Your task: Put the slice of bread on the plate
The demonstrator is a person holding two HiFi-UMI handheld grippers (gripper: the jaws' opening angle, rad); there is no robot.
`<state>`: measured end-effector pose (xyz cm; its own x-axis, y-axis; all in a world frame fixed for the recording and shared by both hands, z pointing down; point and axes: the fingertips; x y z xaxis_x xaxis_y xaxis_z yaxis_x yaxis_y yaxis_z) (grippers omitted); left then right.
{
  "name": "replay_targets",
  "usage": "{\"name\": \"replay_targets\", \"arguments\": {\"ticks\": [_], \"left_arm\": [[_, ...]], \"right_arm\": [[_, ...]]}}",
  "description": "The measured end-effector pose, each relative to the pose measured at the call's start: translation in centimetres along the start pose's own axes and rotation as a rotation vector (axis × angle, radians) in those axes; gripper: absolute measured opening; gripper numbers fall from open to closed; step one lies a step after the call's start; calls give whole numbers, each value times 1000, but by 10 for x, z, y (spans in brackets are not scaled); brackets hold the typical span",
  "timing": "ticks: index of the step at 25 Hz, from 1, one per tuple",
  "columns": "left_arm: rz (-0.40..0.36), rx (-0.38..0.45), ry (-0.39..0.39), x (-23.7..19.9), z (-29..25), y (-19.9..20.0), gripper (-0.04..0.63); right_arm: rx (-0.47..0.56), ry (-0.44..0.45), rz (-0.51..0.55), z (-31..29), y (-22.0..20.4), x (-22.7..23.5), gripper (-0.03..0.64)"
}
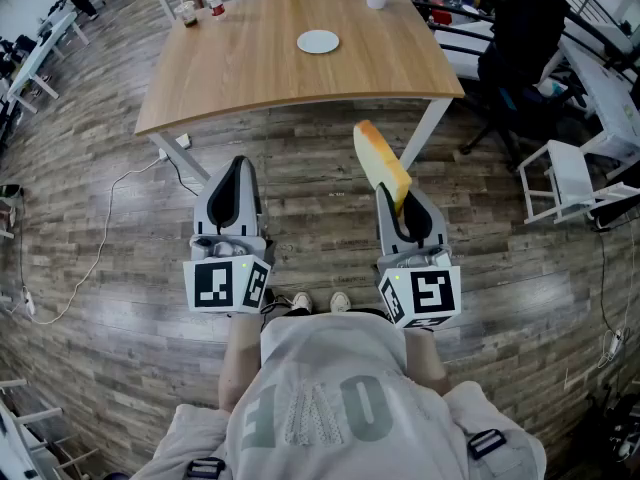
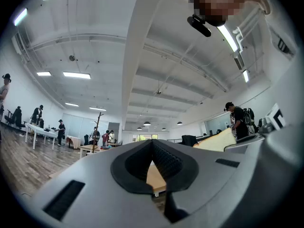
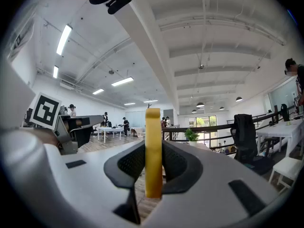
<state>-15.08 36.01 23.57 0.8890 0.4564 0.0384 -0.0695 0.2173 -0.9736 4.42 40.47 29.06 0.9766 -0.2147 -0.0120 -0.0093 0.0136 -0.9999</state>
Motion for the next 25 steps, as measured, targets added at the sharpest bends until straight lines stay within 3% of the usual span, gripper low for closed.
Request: {"name": "replay_targets", "arguments": {"ticks": [11,25], "left_arm": [[37,13,-7,12,-7,-2,8],[16,18,14,27,-10,-13,8]], "right_arm": [[-2,3,19,1,-5,12,89],[4,44,48,10,-23,26,89]]}}
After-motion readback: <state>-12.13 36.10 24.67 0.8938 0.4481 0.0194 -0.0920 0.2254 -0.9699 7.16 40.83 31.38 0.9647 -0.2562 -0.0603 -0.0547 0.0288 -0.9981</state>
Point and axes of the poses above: the fingertips, and each gripper's own axes: z backward along the fingers, x to its right, y out of its top, and after that the axes turned 2 degrees about -y, right-handed
